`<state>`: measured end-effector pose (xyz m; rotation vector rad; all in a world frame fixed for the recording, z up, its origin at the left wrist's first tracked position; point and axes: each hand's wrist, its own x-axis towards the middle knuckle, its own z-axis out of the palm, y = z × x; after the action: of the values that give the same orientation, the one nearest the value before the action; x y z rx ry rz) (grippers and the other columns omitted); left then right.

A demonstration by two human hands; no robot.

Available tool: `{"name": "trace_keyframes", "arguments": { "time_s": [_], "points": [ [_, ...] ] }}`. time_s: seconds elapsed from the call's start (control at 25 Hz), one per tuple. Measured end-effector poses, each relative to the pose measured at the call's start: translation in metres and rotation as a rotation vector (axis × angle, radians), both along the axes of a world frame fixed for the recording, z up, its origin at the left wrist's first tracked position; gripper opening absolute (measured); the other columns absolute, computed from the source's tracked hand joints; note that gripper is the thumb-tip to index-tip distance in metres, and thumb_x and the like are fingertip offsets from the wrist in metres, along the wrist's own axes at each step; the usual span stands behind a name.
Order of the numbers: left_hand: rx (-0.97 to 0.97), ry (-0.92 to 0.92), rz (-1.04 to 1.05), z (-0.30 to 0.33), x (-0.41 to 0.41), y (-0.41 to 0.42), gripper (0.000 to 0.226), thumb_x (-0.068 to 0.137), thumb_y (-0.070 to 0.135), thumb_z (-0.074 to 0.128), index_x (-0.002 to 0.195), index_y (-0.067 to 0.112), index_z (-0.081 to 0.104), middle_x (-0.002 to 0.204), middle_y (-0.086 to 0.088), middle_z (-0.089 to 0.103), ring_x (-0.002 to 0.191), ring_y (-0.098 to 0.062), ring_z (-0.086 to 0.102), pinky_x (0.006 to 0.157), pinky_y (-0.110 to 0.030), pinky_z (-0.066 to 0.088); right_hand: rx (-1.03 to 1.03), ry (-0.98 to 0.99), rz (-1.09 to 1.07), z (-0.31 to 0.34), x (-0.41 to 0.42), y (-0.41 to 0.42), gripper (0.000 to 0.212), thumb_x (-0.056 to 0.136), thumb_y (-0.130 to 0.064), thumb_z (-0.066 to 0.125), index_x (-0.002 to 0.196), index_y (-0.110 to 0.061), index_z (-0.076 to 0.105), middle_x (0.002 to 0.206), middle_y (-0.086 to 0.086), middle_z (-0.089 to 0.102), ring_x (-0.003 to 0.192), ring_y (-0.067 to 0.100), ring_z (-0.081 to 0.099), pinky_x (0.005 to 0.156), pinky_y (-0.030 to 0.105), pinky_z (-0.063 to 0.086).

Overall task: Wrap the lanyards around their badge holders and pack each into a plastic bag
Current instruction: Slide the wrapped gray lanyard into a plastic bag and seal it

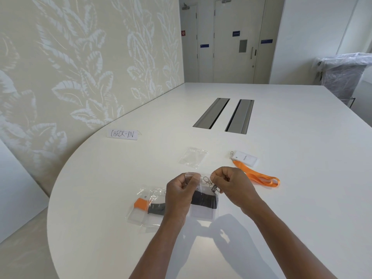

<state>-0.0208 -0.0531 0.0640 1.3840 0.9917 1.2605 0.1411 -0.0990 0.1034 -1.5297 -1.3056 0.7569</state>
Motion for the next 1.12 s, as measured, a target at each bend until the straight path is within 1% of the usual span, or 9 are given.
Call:
{"name": "trace_keyframes", "arguments": {
  "time_s": [0.12,0.24,0.4,0.56,0.64,0.68,0.8,0.96,1.12],
  "points": [
    [0.009,0.053,-0.032,0.002,-0.003,0.003,0.030,0.074,0.058,0.074,0.089,0.032,0.079,0.085,0.003,0.078,0.082,-0.018,0.075,0.074,-0.035,0.061,0.009,-0.069,0.013,-0.002,-0.001,0.000,0.022,0.093,-0.021,0.065,0.071,-0.022,0.065,0.053,-0.017,0.054,0.050,-0.001,0.045,0.050,0.012,0.038],
    [0.024,0.087,-0.033,0.004,-0.004,0.006,0.021,0.078,0.048,0.074,0.087,0.030,0.079,0.085,0.006,0.078,0.082,-0.012,0.074,0.076,-0.032,0.061,0.023,-0.138,0.023,-0.002,-0.002,0.001,0.022,0.094,-0.019,0.060,0.073,-0.022,0.062,0.052,-0.021,0.053,0.049,-0.001,0.045,0.047,0.008,0.035],
    [0.003,0.054,0.003,0.005,0.001,0.002,0.023,0.078,0.043,0.071,0.088,0.023,0.077,0.084,0.005,0.078,0.080,-0.011,0.072,0.077,-0.029,0.058,0.037,-0.186,0.012,-0.004,-0.008,0.001,0.019,0.095,-0.020,0.057,0.077,-0.016,0.062,0.055,-0.023,0.055,0.053,-0.002,0.048,0.050,0.009,0.038],
    [0.034,0.043,0.037,0.003,0.001,0.000,0.032,0.076,0.052,0.068,0.089,0.024,0.076,0.083,0.007,0.077,0.077,-0.008,0.070,0.069,-0.021,0.053,0.058,-0.147,0.018,0.002,-0.007,0.000,0.014,0.090,-0.023,0.067,0.077,-0.020,0.069,0.065,-0.014,0.067,0.057,-0.002,0.054,0.053,0.010,0.042],
    [0.044,0.041,0.036,0.002,0.001,-0.001,0.037,0.074,0.055,0.067,0.090,0.022,0.076,0.082,0.005,0.077,0.076,-0.010,0.070,0.068,-0.024,0.055,0.054,-0.174,0.032,0.004,-0.005,-0.001,0.012,0.088,-0.022,0.069,0.077,-0.021,0.071,0.070,-0.010,0.070,0.059,-0.002,0.055,0.054,0.010,0.043],
    [0.042,0.038,0.031,0.002,0.002,-0.002,0.037,0.074,0.054,0.067,0.089,0.022,0.076,0.082,0.004,0.077,0.076,-0.013,0.070,0.070,-0.029,0.057,0.048,-0.193,0.035,0.005,-0.005,-0.001,0.013,0.088,-0.021,0.068,0.075,-0.020,0.071,0.067,-0.012,0.068,0.057,-0.002,0.053,0.051,0.010,0.041],
    [0.023,0.030,0.002,0.003,0.004,-0.005,0.031,0.073,0.052,0.069,0.087,0.025,0.077,0.082,0.001,0.077,0.079,-0.018,0.071,0.076,-0.040,0.058,0.017,-0.178,0.054,0.005,-0.006,-0.002,0.022,0.089,-0.016,0.063,0.068,-0.022,0.064,0.054,-0.020,0.056,0.050,-0.002,0.047,0.045,0.010,0.035],
    [-0.021,0.055,-0.030,0.005,0.002,-0.004,0.027,0.072,0.052,0.072,0.087,0.030,0.078,0.082,0.000,0.077,0.077,-0.014,0.070,0.076,-0.036,0.058,0.024,-0.163,0.032,0.002,-0.005,-0.001,0.022,0.089,-0.013,0.061,0.069,-0.021,0.062,0.054,-0.023,0.053,0.052,-0.003,0.047,0.046,0.009,0.036],
    [-0.119,0.010,-0.114,0.006,-0.003,0.002,0.014,0.086,0.035,0.079,0.092,0.023,0.080,0.090,-0.002,0.079,0.088,-0.019,0.075,0.082,-0.033,0.060,0.014,-0.050,0.009,0.001,-0.002,-0.002,0.023,0.089,-0.017,0.067,0.067,-0.020,0.062,0.056,-0.018,0.056,0.052,0.000,0.044,0.053,0.015,0.038]
  ]
}}
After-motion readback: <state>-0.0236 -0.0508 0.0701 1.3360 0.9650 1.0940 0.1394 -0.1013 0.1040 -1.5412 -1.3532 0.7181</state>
